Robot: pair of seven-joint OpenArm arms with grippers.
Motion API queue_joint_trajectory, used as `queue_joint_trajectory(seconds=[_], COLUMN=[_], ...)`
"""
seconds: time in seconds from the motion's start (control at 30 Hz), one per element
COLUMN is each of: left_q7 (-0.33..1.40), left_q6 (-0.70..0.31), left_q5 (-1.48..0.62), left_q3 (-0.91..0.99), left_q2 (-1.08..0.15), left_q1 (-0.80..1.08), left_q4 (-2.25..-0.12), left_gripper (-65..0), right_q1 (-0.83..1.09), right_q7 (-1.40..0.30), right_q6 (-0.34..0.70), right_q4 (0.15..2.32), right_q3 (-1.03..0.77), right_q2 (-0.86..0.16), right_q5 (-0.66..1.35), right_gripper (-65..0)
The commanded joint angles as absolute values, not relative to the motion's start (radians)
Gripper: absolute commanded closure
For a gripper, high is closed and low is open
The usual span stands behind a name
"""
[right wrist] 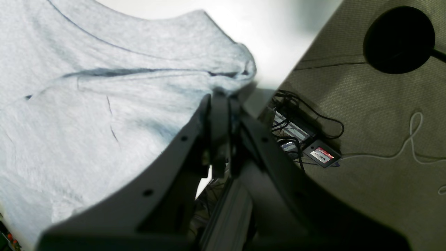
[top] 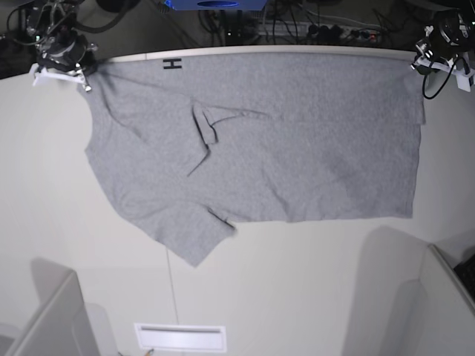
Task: Fold the T-shirt properly
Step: 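Release the shirt and move the right gripper to the sleeve by the hem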
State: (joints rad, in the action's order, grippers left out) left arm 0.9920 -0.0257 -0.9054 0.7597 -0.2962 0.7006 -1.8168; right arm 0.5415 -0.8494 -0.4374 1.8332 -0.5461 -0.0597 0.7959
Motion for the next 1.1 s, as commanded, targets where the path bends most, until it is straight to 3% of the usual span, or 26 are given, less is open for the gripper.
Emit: queue_joint_trajectory(seconds=[0.0,0.13,0.17,0.2,0.23,0.3,0.33,0.43,0.5,0.8,1.07], left_q7=[0.984,0.984,0.984,0.984,0.984,0.984,0.984,0.981,0.981,0.984,0.986], left_q6=[-0.024,-0.021,-0.021,-0.019,-0.019,-0.021,-0.022,-0.022,-0.022,-0.022,-0.024], left_q5=[-0.909,-0.909,-0.909,-0.909,-0.909,-0.909,-0.909,-0.909,-0.909,-0.917,-0.917], left_q3=[0.774,0.774,0.776,0.776,0.776,0.776,0.776,0.779,0.819,1.081,1.086], left_q2=[-0.309,-0.309,-0.309,-0.309,-0.309,-0.309,-0.308,-0.308,-0.308,-0.308,-0.309], left_q1=[0.708,0.708,0.708,0.708,0.71,0.71,0.71,0.708,0.705,0.621,0.522], left_q4=[-1.83,-1.83,-1.83,-1.83,-1.83,-1.83,-1.83,-1.83,-1.83,-1.893,-1.951], left_gripper=[0.0,0.0,0.0,0.0,-3.9,-22.5,-30.9,-48.9,-54.1,-54.8,-54.6], right_q1=[0.545,0.545,0.545,0.545,0.555,0.572,0.573,0.57,0.562,0.43,0.166], right_q7=[-0.842,-0.842,-0.842,-0.842,-0.842,-0.832,-0.832,-0.832,-0.831,-0.797,-0.796], right_q6=[-0.435,-0.435,-0.435,-0.435,-0.435,-0.435,-0.435,-0.435,-0.435,-0.435,-0.435], right_q4=[1.854,1.854,1.859,1.874,1.893,1.943,1.965,1.986,1.986,1.989,1.897], right_q3=[-0.55,-0.556,-0.556,-0.558,-0.558,-0.558,-0.558,-0.558,-0.558,-0.547,-0.358], right_q2=[-0.068,-0.067,-0.067,-0.067,-0.067,-0.067,-0.067,-0.068,-0.07,-0.081,-0.222], right_q5=[0.792,0.794,0.794,0.794,0.794,0.794,0.794,0.794,0.794,0.789,0.786], right_gripper=[0.0,0.0,-4.5,-13.4,-21.3,-34.5,-37.2,-37.5,-37.5,-37.5,-37.5])
